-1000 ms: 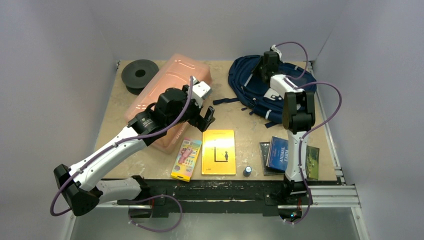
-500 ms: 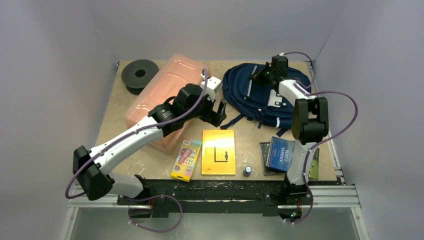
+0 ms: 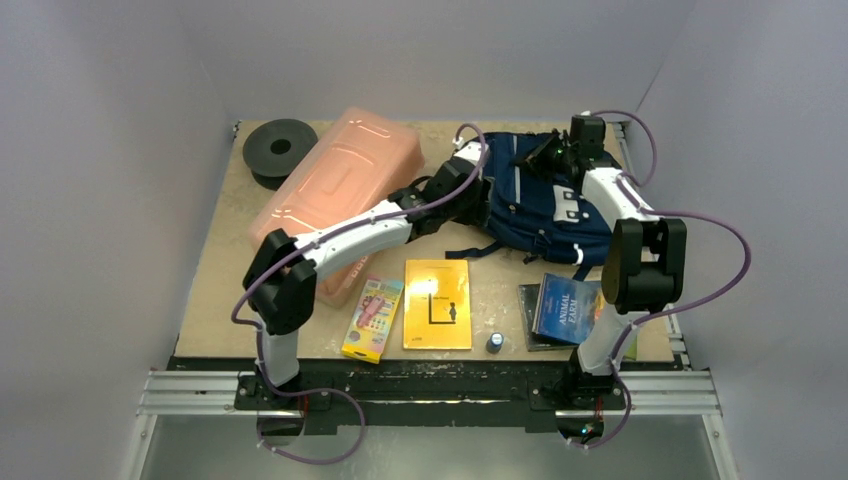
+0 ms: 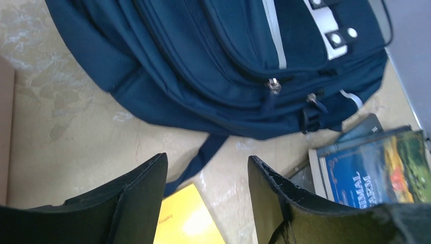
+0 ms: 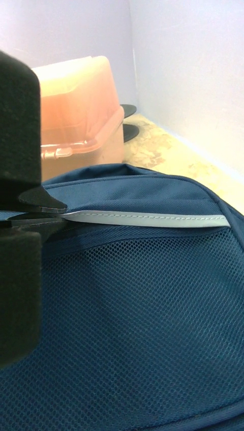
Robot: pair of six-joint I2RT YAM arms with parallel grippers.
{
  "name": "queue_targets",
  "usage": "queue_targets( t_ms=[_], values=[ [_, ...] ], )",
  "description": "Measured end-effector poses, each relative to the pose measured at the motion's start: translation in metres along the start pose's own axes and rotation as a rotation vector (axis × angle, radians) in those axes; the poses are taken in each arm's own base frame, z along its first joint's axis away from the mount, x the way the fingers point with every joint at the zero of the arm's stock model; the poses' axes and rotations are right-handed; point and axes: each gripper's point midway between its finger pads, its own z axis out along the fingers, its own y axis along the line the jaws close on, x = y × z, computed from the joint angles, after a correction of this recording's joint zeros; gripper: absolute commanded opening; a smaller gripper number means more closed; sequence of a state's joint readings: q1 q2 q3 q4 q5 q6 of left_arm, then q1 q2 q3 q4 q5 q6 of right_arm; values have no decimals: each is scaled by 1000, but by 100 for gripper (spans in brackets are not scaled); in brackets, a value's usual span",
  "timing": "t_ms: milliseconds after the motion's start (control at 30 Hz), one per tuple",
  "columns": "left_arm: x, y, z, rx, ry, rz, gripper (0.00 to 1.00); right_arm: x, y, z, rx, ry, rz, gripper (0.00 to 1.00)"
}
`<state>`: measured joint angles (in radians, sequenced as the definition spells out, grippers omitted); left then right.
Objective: Pack the student bag
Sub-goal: Unzip the student bag at the center of the board.
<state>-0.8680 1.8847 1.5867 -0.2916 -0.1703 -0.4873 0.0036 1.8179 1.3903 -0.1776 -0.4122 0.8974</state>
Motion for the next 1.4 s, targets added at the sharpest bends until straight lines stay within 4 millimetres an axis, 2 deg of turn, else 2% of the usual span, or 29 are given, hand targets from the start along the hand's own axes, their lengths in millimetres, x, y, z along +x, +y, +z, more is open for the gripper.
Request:
queue_targets(
  t_ms=[100, 167, 333, 433, 567, 667, 833, 900, 1000, 1100, 1200, 1333, 1400],
  values=[
    [-1, -14, 16, -41, -42, 33, 54, 7, -7, 1, 15, 20, 22, 0],
    [-1, -27, 21, -50, -81, 51, 60, 10, -9, 0, 24, 25, 38, 0],
    [-1, -68, 25, -17, -192, 67, 63, 14, -9, -11, 40, 27, 78, 0],
    [-1, -84, 29, 12, -242, 56, 63, 10, -7, -20, 42, 17, 92, 0],
    [1, -85, 43, 6, -275, 43, 57, 5, -1, -33, 37, -2, 101, 0],
    [7, -79, 53, -33, -293, 42, 49, 3, 1, -39, 41, -18, 100, 0],
    [11, -77, 57, -98, -313, 47, 41, 4, -2, -42, 55, -28, 110, 0],
    [12, -78, 57, -117, -316, 50, 44, 4, -3, -44, 59, -32, 117, 0],
    [15, -78, 58, -133, -314, 55, 55, 5, -5, -46, 64, -37, 122, 0],
    [18, -80, 60, -139, -313, 53, 55, 4, -6, -46, 70, -45, 124, 0],
    [20, -80, 60, -150, -316, 53, 45, 4, -6, -46, 72, -44, 129, 0],
    [23, -72, 59, -191, -314, 62, 25, 6, -8, -46, 75, -41, 131, 0],
    [25, -69, 59, -212, -309, 75, 6, 7, -9, -47, 76, -40, 128, 0]
  ],
)
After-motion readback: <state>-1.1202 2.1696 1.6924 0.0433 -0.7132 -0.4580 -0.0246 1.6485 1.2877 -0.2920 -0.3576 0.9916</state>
